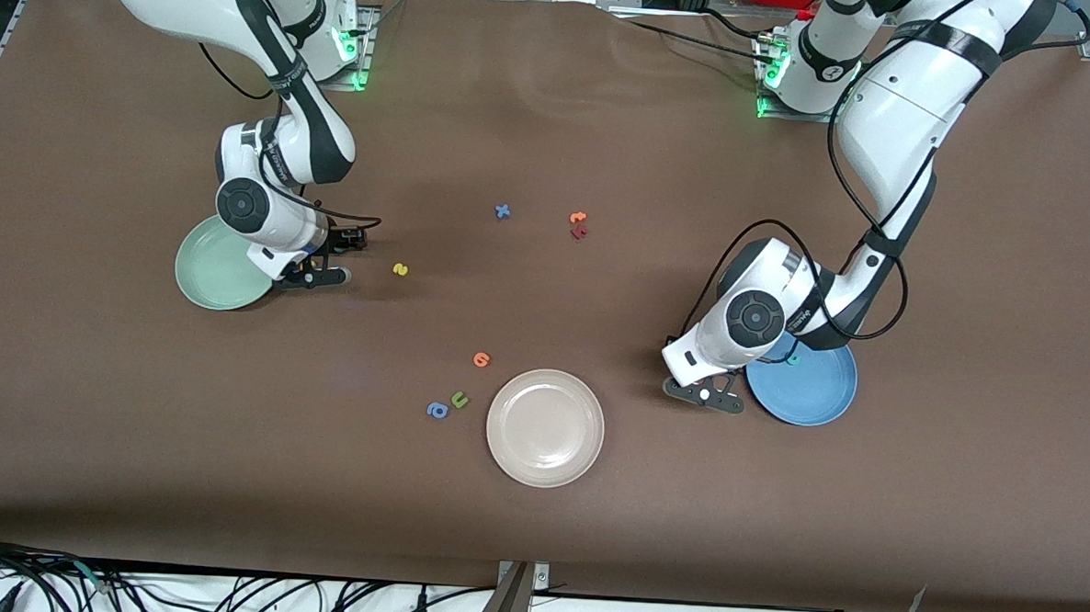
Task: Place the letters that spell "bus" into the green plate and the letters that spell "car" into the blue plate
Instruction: 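Drop the yellow a in the blue plate while the right gripper lifts p, then carry the teal r to the blue plate while the right drops p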
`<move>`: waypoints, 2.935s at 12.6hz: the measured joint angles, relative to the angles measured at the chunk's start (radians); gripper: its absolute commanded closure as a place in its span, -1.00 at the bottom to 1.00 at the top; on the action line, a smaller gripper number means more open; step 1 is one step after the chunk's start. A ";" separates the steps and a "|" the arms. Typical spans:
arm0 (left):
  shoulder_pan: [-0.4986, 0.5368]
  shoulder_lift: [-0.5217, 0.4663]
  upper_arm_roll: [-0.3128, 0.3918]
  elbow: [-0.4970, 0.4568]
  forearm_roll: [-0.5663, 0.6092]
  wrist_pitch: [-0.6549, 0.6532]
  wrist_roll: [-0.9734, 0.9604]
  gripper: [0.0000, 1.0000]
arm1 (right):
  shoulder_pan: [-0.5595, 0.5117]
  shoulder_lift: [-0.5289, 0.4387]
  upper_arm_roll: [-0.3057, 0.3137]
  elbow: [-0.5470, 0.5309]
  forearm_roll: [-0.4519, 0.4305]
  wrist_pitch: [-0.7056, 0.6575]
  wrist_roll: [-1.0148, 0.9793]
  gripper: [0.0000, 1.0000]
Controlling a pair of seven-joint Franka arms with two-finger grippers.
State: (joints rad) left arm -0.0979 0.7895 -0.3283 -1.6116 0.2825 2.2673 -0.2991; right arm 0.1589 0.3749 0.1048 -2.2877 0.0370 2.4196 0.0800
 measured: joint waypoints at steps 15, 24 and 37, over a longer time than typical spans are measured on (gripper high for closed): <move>0.138 -0.120 -0.017 0.004 0.001 -0.228 0.305 -1.00 | 0.000 -0.008 -0.008 0.002 -0.022 0.003 -0.002 0.83; -0.006 -0.029 -0.063 0.004 0.002 -0.003 0.001 -0.37 | -0.009 -0.123 -0.262 0.117 -0.149 -0.242 -0.145 0.83; -0.025 0.009 -0.064 -0.005 0.071 -0.011 0.004 0.89 | -0.047 -0.019 -0.242 0.222 -0.205 -0.290 -0.077 -0.99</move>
State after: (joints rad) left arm -0.1233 0.7981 -0.3919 -1.6166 0.3533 2.2563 -0.2946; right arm 0.1123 0.3563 -0.1375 -2.0659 -0.1677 2.1295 0.0031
